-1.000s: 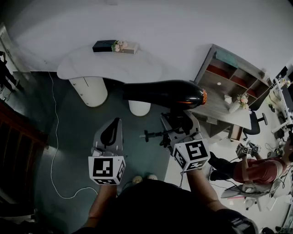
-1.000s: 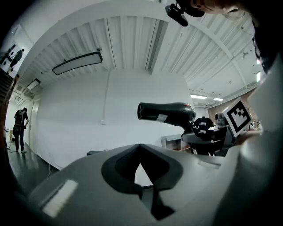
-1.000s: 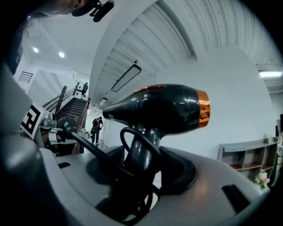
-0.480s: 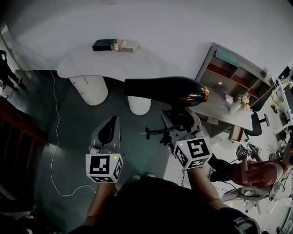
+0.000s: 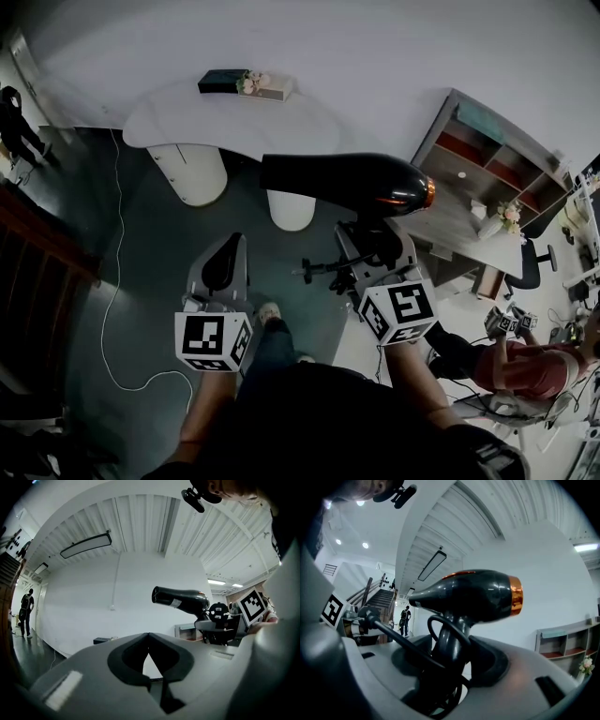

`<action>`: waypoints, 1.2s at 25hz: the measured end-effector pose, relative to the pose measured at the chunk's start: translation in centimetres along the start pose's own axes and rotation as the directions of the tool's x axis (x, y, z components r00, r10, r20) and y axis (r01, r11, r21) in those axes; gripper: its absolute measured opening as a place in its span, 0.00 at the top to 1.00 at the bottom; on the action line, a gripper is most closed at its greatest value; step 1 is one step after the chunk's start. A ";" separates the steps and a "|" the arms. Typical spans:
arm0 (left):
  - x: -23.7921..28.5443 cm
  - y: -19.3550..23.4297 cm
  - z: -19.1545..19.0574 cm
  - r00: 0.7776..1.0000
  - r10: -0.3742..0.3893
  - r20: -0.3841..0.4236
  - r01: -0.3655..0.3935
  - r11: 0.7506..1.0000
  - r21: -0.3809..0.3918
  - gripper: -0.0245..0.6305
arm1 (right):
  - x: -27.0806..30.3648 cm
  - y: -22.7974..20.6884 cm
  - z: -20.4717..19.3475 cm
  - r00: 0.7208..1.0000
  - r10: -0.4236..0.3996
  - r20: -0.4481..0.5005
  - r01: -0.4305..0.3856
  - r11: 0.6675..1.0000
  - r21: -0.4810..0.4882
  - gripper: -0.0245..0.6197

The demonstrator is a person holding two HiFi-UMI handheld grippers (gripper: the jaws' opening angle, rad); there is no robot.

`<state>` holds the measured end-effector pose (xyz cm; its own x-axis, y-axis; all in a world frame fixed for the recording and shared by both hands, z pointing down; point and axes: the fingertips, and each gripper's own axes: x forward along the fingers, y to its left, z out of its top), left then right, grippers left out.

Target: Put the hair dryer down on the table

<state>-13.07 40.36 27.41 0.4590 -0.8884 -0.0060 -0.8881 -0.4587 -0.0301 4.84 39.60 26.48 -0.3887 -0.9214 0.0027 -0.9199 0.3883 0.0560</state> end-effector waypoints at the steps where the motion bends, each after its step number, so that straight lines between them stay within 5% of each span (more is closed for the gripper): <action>1: 0.5 0.4 -0.3 1.000 -0.001 0.002 0.001 1.000 -0.005 0.94 | 0.7 0.0 -0.2 1.000 0.001 -0.001 -0.001 1.000 0.001 0.58; 14: 11.5 9.7 0.1 0.998 -0.014 0.064 0.013 1.000 0.013 0.94 | 14.4 -2.1 -0.5 1.000 -0.028 -0.007 0.029 1.000 0.007 0.58; 30: 24.1 15.8 -2.0 0.985 -0.164 0.045 0.164 0.986 -0.004 0.94 | 24.6 -6.8 -2.8 0.982 -0.185 -0.051 0.186 0.982 0.025 0.58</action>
<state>-16.07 11.66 28.83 0.5989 -0.7995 -0.0463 -0.8008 -0.5984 -0.0265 1.70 14.27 28.99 -0.2091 -0.9770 0.0427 -0.9771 0.2105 0.0304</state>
